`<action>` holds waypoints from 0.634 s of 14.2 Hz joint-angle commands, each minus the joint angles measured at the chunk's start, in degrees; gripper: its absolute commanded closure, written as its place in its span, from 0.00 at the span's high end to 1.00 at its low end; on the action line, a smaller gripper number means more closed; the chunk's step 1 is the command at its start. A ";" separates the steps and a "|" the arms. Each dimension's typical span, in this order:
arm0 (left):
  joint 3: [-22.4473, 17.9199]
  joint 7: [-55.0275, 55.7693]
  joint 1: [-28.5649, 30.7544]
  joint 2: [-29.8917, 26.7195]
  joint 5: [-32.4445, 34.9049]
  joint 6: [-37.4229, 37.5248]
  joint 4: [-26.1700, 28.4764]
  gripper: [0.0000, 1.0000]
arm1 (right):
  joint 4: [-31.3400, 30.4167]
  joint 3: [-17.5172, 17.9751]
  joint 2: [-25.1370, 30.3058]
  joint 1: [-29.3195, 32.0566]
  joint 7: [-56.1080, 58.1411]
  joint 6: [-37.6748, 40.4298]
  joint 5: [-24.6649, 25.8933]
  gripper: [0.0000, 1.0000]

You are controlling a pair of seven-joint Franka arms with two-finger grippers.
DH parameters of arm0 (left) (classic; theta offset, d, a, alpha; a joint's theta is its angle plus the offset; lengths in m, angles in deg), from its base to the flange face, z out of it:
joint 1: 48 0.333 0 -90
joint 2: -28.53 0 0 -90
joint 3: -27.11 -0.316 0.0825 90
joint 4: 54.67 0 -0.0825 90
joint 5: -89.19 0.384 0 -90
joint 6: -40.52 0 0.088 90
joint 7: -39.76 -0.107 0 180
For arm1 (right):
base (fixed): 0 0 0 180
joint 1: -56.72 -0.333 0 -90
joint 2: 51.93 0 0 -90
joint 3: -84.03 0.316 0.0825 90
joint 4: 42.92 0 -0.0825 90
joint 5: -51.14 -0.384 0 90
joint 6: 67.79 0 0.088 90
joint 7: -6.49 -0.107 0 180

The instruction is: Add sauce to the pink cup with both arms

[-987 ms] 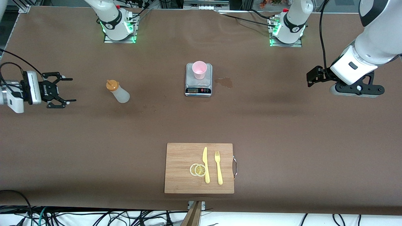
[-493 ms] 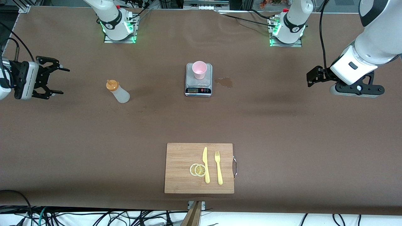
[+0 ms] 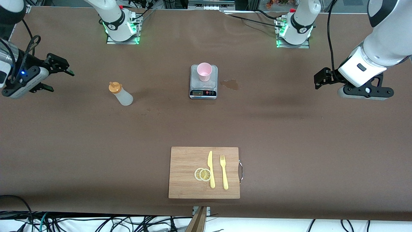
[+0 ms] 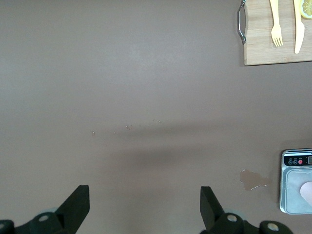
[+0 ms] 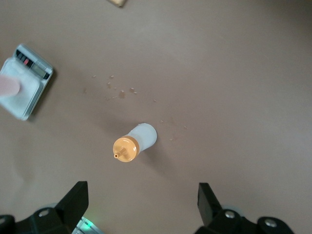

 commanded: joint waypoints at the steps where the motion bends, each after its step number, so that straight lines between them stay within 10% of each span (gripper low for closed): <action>1: 0.03 -0.78 0.11 0.17 0.46 1.70 -1.05 1.00 | -2.16 0.07 4.30 -1.76 -13.28 1.21 3.37 1.00; 9: 0.20 -0.25 0.11 0.17 0.54 1.79 -1.31 1.00 | -1.02 0.87 5.63 -4.31 -23.35 1.66 9.79 1.00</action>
